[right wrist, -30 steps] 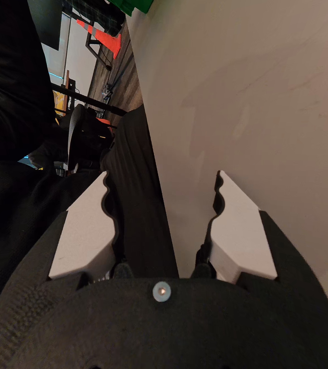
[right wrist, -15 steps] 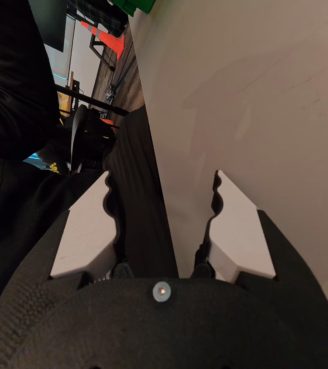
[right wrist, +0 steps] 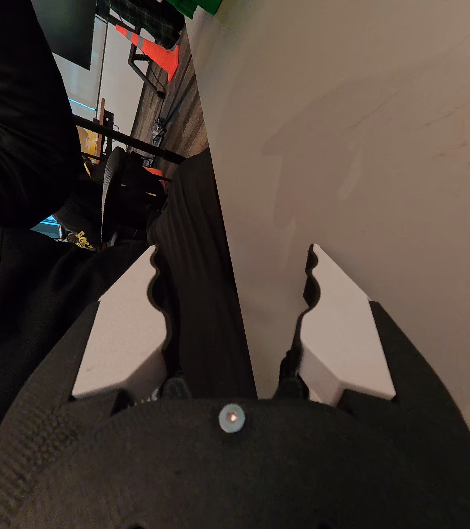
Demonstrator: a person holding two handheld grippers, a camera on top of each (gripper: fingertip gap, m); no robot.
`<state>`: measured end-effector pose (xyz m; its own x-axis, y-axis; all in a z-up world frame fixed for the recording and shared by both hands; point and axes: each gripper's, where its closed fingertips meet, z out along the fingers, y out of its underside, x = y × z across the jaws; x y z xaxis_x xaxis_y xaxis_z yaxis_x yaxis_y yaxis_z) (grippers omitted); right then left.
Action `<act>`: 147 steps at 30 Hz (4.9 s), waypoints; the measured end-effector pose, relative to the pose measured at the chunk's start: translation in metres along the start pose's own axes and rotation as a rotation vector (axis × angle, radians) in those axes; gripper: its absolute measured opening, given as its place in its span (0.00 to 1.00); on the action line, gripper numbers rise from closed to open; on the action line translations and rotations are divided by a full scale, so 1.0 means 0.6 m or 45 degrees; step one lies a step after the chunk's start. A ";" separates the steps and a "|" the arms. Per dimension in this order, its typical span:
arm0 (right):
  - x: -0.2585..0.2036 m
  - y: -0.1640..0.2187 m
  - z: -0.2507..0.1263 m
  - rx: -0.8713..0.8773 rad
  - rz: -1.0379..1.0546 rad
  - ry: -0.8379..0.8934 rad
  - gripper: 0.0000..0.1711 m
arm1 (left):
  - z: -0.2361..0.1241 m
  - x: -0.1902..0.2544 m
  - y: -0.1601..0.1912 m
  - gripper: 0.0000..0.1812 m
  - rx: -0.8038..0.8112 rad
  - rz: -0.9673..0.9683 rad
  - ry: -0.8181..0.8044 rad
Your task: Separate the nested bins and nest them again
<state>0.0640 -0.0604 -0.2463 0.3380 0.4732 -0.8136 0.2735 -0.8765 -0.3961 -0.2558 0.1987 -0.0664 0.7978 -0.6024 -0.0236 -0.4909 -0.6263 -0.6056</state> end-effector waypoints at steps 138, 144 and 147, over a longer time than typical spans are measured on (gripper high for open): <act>-0.005 -0.003 0.004 -0.020 -0.029 0.004 0.59 | -0.031 0.034 -0.023 0.54 0.056 0.027 -0.160; -0.007 -0.022 -0.008 0.050 -0.057 0.037 0.60 | -0.081 0.143 -0.099 0.54 0.198 0.144 -0.086; -0.006 -0.041 -0.026 0.136 -0.075 0.078 0.62 | -0.075 0.240 -0.132 0.54 0.260 0.190 0.076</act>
<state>0.0699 -0.0390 -0.2271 0.3791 0.5261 -0.7613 0.1980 -0.8498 -0.4886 -0.1176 0.1393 0.0142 0.6967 -0.7127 -0.0815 -0.5159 -0.4188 -0.7473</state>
